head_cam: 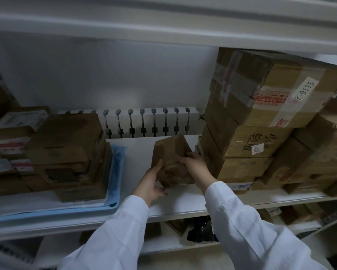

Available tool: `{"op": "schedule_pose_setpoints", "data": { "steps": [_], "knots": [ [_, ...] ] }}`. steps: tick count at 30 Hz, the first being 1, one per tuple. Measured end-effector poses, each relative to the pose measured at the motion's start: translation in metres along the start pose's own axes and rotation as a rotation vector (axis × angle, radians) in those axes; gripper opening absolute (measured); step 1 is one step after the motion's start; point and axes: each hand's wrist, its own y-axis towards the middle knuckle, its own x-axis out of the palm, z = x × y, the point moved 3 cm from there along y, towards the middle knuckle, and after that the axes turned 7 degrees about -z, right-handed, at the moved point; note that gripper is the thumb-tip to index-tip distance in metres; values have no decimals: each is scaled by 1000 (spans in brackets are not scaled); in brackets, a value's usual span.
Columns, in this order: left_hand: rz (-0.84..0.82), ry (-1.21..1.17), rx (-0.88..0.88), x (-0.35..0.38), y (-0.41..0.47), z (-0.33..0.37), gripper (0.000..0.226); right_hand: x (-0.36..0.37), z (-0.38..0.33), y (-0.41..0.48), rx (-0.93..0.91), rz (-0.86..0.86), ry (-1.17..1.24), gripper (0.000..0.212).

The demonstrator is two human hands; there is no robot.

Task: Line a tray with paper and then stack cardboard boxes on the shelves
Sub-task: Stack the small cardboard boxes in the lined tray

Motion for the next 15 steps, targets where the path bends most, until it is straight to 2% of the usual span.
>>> {"op": "schedule_pose_setpoints", "data": {
  "steps": [2, 5, 7, 9, 15],
  "knots": [
    [-17, -48, 55, -3, -3, 8, 73, 5, -9, -5, -56, -20, 136, 45],
    [-35, -67, 154, -5, -9, 22, 79, 10, -19, -9, -106, -36, 301, 30],
    [-36, -23, 215, -9, -15, 33, 72, 13, -26, -13, -121, -24, 368, 23],
    [-25, -7, 280, -14, -19, 42, 55, 18, -32, -16, -135, -3, 393, 23],
    [-65, -64, 457, -24, -34, 73, 38, 34, -50, -26, -121, -11, 638, 53]
  ]
}}
